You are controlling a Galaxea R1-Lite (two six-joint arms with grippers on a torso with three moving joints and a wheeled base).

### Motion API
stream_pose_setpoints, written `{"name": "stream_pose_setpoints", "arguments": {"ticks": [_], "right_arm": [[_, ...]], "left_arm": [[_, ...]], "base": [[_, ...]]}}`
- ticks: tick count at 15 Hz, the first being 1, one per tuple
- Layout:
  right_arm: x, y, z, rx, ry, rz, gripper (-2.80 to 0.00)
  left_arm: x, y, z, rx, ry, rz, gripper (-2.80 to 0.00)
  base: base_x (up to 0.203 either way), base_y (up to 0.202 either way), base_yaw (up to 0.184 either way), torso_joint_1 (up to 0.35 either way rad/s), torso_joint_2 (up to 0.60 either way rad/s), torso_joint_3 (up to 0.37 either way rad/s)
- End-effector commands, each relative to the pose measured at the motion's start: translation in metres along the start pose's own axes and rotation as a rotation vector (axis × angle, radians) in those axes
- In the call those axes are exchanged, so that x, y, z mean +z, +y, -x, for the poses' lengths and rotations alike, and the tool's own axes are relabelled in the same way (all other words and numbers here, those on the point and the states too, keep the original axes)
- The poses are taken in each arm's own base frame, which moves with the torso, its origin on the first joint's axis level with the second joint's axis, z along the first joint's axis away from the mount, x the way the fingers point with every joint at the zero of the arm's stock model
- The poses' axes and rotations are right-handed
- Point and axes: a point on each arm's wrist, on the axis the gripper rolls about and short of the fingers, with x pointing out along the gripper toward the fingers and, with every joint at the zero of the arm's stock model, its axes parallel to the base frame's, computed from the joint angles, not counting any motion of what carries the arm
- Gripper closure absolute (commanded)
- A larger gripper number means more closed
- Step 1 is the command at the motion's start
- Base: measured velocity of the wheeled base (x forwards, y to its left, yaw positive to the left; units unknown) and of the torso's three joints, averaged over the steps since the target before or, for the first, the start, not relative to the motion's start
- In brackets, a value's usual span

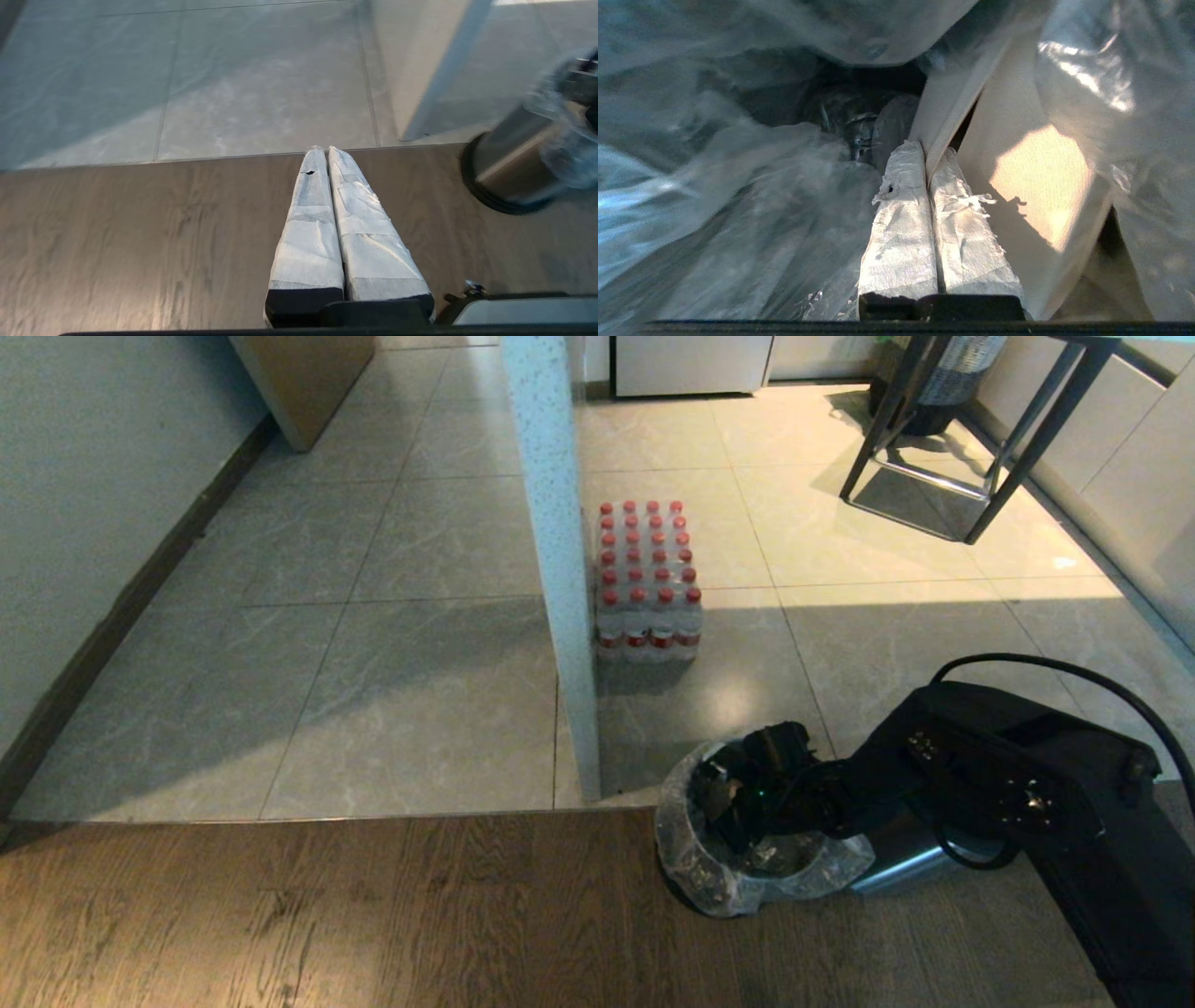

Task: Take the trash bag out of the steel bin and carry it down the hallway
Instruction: Pick up the trash bag

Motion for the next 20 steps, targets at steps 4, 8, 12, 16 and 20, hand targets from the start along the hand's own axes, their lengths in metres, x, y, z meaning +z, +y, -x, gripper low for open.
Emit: {"name": "stream_pose_setpoints", "arguments": {"ticks": [4,8,12,16,20], "right_arm": [[0.014,-0.006,0.04,-0.005,0.001,-0.008,0.0],[0.023,-0.014,0.09,-0.02,0.004,-0.039,0.0],[0.019,-0.007,0.139,-0.021,0.006,-0.081,0.0],[0.021,-0.002,0.179,-0.032,-0.022,-0.11,0.0],[0.017,0.001,0.188,-0.03,-0.02,-0.113,0.0]], "left_arm": [[0.0,0.0,0.0,0.0,0.0,0.0,0.0],[0.0,0.0,0.0,0.0,0.0,0.0,0.0],[0.0,0.0,0.0,0.0,0.0,0.0,0.0],[0.0,0.0,0.0,0.0,0.0,0.0,0.0],[0.0,0.0,0.0,0.0,0.0,0.0,0.0]], "base": [[0.0,0.0,0.0,0.0,0.0,0.0],[0.0,0.0,0.0,0.0,0.0,0.0],[0.0,0.0,0.0,0.0,0.0,0.0],[0.0,0.0,0.0,0.0,0.0,0.0],[0.0,0.0,0.0,0.0,0.0,0.0]]}}
